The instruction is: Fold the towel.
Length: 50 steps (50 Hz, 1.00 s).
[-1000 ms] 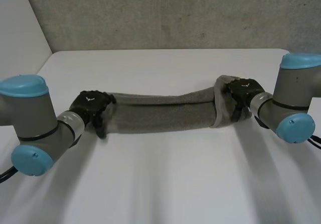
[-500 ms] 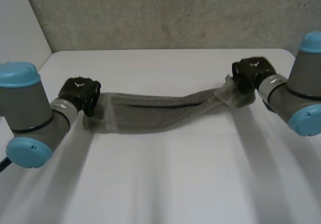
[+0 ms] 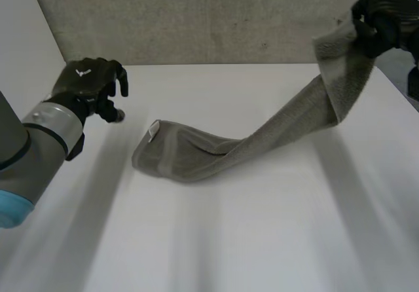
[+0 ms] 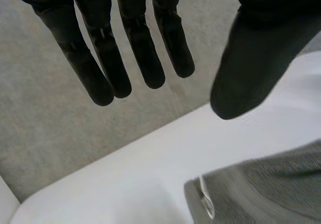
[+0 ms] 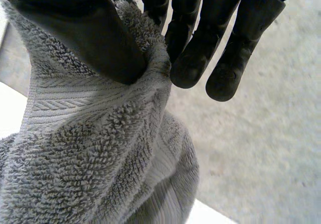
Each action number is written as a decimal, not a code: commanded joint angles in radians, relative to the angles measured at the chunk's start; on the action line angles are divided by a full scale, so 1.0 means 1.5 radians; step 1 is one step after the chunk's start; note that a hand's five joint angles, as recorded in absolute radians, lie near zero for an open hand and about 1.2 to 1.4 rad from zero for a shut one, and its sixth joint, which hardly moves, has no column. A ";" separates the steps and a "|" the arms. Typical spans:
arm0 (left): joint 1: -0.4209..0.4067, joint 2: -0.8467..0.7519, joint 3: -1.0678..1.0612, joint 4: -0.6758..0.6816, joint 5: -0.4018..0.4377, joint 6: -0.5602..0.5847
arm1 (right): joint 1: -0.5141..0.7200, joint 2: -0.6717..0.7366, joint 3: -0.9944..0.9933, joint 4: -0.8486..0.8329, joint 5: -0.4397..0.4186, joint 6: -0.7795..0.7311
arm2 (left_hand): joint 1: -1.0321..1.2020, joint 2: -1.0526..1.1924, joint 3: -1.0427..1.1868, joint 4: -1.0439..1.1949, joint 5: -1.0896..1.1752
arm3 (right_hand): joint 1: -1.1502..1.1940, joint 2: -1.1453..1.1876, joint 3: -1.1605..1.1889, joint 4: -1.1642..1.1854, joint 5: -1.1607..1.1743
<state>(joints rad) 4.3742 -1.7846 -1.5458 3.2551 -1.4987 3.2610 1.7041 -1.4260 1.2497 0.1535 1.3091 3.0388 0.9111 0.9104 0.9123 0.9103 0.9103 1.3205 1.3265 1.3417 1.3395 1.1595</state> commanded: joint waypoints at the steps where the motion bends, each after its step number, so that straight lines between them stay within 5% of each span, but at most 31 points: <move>1: -0.014 -0.064 -0.023 0.003 0.001 0.003 | -0.043 0.105 0.043 0.036 -0.004 -0.037 | -0.177 -0.177 -0.178 -0.177 -0.293 | 0.051 0.047 0.036 0.038 0.041; 13: -0.055 -0.156 -0.015 0.006 0.047 0.013 | -0.086 0.165 0.093 -0.003 0.006 -0.106 | -0.222 -0.222 -0.223 -0.222 -0.338 | 0.051 0.047 0.036 0.038 0.041; 23: -0.056 -0.263 0.045 0.012 0.050 0.137 | -0.082 0.173 0.119 -0.026 0.003 -0.110 | -0.222 -0.222 -0.223 -0.222 -0.338 | 0.051 0.047 0.036 0.038 0.041; 32: -0.054 -0.306 0.083 0.013 0.049 0.148 | -0.082 0.174 0.121 -0.031 0.003 -0.110 | -0.197 -0.196 -0.198 -0.196 -0.313 | 0.051 0.047 0.036 0.038 0.041; 38: -0.055 -0.324 0.098 0.014 0.049 0.154 | -0.082 0.177 0.123 -0.032 0.002 -0.111 | -0.074 -0.073 -0.074 -0.073 -0.189 | 0.051 0.047 0.036 0.038 0.041; 45: -0.054 -0.324 0.110 0.020 0.030 0.151 | -0.082 0.176 0.124 -0.037 0.002 -0.111 | 0.323 0.323 0.322 0.323 0.207 | 0.051 0.047 0.036 0.038 0.041; 50: -0.043 -0.289 0.113 0.020 -0.015 0.138 | -0.082 0.164 0.122 -0.039 -0.001 -0.111 | 0.323 0.324 0.323 0.324 0.208 | 0.051 0.047 0.036 0.038 0.041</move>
<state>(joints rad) 4.2949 -2.2736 -1.3808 3.2848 -1.4487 3.4867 1.5814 -1.1631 1.4357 0.0989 1.3109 2.8716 1.4468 1.4870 1.5326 1.5130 1.4862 1.3254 1.3266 1.3431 1.3437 1.1658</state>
